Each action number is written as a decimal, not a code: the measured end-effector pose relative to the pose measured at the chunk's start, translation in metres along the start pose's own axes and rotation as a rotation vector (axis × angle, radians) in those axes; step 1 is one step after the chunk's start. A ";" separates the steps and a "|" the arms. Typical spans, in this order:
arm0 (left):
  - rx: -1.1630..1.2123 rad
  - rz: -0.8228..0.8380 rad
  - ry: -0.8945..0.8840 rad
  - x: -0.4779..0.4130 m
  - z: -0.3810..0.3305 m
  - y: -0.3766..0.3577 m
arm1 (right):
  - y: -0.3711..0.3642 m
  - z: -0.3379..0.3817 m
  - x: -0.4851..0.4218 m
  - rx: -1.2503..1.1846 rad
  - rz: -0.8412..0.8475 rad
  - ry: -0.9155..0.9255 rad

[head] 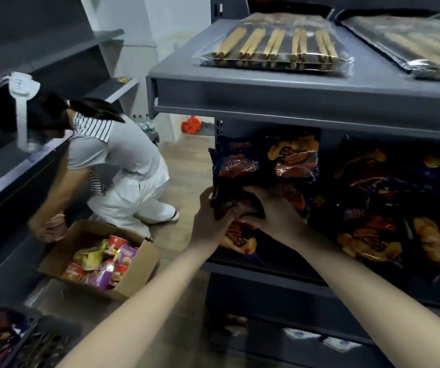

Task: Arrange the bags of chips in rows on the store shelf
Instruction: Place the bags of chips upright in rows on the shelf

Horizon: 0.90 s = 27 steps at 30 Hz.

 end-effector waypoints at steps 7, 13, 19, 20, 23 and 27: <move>0.149 0.024 -0.098 -0.006 0.003 0.010 | 0.006 0.005 0.019 0.024 -0.276 -0.144; 0.295 0.013 -0.157 -0.005 0.006 0.021 | -0.014 -0.010 0.051 -0.811 -0.406 -0.298; 0.311 0.094 -0.217 -0.001 -0.003 0.015 | -0.033 -0.005 0.049 -1.001 -0.258 -0.285; 0.287 0.117 -0.219 -0.001 -0.003 0.012 | -0.032 -0.006 0.051 -0.981 -0.269 -0.285; 0.194 0.215 -0.152 0.000 0.000 0.002 | -0.032 -0.010 0.060 -0.992 -0.327 -0.280; 0.149 0.260 -0.060 0.003 0.013 -0.006 | -0.041 -0.016 0.068 -1.102 -0.388 -0.300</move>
Point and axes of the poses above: each hand's wrist, its own x-axis away from the middle knuckle, its own y-axis out of the back of the hand, z = x × y, the point moved 9 cm from there along -x, towards the middle knuckle, and after that the axes turned 14 degrees about z, right-handed, at the moved point
